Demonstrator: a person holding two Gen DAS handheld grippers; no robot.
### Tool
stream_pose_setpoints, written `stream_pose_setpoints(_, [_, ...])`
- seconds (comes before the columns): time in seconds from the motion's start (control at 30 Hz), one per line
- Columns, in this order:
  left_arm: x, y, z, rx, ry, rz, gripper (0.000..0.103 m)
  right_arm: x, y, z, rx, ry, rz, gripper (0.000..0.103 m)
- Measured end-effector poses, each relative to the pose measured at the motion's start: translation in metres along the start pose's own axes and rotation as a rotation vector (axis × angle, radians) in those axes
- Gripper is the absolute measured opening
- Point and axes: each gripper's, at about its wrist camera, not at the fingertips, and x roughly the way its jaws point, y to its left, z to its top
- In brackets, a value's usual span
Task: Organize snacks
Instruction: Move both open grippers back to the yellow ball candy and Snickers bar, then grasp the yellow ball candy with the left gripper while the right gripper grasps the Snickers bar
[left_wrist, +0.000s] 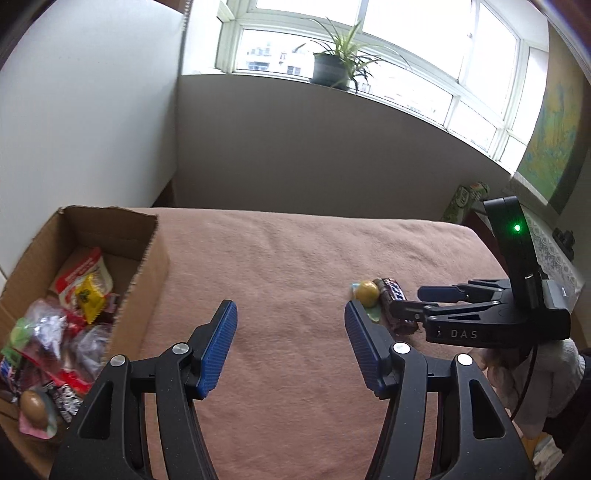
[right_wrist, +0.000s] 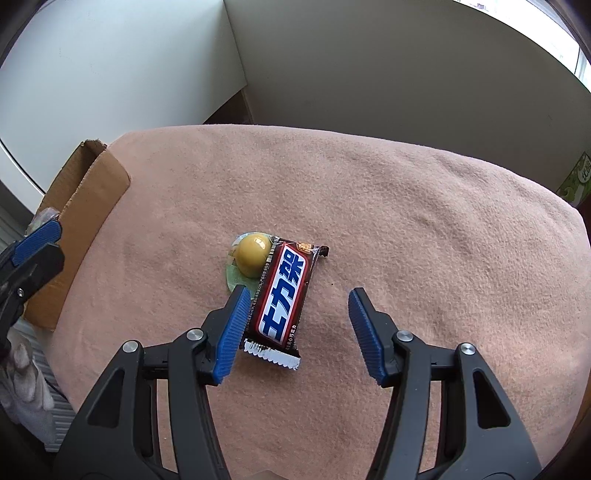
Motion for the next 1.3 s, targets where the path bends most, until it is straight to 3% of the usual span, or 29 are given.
stream_pose_setpoints(0.1, [0.018,-0.013,0.000,0.032,0.036,-0.034,0.049,0.005,0.003,0.001,-0.006,0.007,0.006,0.055])
stream_pose_setpoints(0.3, [0.041,-0.023,-0.001,0.041,0.082,-0.067,0.047,0.018,0.013,0.007,-0.041,0.017,-0.014,0.054])
stream_pose_setpoints(0.37, [0.045,-0.025,0.000,0.044,0.090,-0.070,0.044,0.021,0.015,0.007,-0.047,0.014,-0.032,0.049])
stream_pose_setpoints(0.63, [0.062,-0.045,0.000,0.102,0.125,-0.090,0.044,0.017,-0.003,0.002,-0.026,0.010,-0.088,0.042])
stream_pose_setpoints(1.13, [0.103,-0.060,0.004,0.115,0.175,-0.082,0.044,0.003,-0.034,-0.004,0.007,0.013,-0.044,0.041])
stream_pose_setpoints(1.3, [0.107,-0.059,0.006,0.098,0.165,-0.067,0.028,0.000,-0.039,-0.003,0.007,0.012,-0.045,0.041])
